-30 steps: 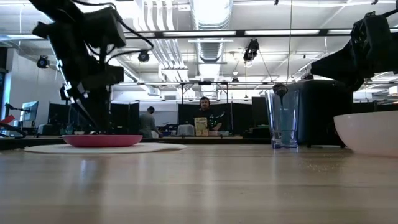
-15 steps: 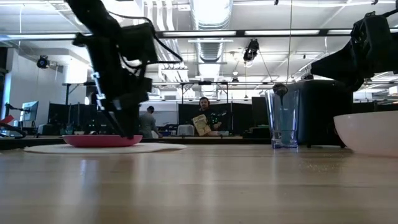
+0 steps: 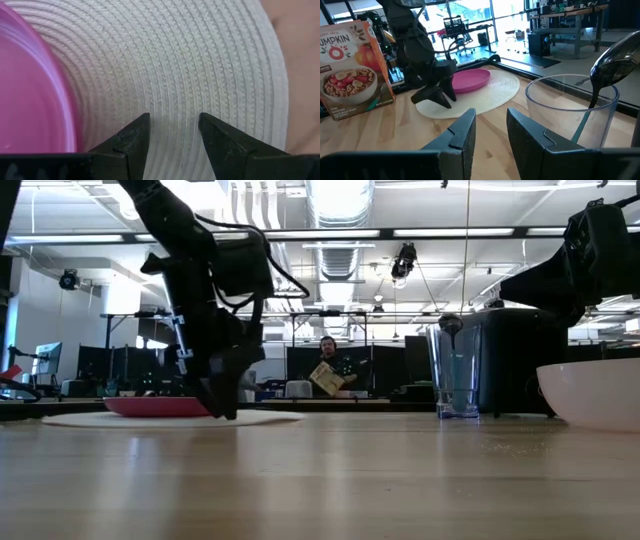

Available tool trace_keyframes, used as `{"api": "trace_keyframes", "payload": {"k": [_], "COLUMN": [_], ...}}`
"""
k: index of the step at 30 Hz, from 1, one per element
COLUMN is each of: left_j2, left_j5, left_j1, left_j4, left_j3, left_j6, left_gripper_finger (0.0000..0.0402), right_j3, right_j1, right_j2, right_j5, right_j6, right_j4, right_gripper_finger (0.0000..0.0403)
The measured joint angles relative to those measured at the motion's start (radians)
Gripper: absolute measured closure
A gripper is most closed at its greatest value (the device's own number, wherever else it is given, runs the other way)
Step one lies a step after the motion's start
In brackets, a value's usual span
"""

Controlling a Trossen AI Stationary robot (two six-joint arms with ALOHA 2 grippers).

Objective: Arrange a breakfast setting
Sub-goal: Move the white mat to the middle of the table

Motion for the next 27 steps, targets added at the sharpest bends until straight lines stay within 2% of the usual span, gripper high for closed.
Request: {"api": "trace_keyframes", "payload": {"k": [13,19,27], "left_j2": [0.025,0.028,0.026], "left_j5": [0.106,0.253,0.251], "left_j1": [-0.135,-0.218,-0.254], "left_j4": [0.186,0.275,0.280], "left_j3": [-0.001,-0.002,0.004], "left_j6": [0.040,0.115,0.126], "left_gripper_finger": [0.0242,0.0242,0.0242], "right_j3": [0.000,0.000,0.000], "right_j1": [0.000,0.000,0.000], "right_j2": [0.000,0.000,0.000], "right_j5": [0.000,0.000,0.000], "right_j6": [0.000,0.000,0.000], "right_j4": [0.000,0.000,0.000], "right_gripper_finger": [0.0303,0.0303,0.0303]}}
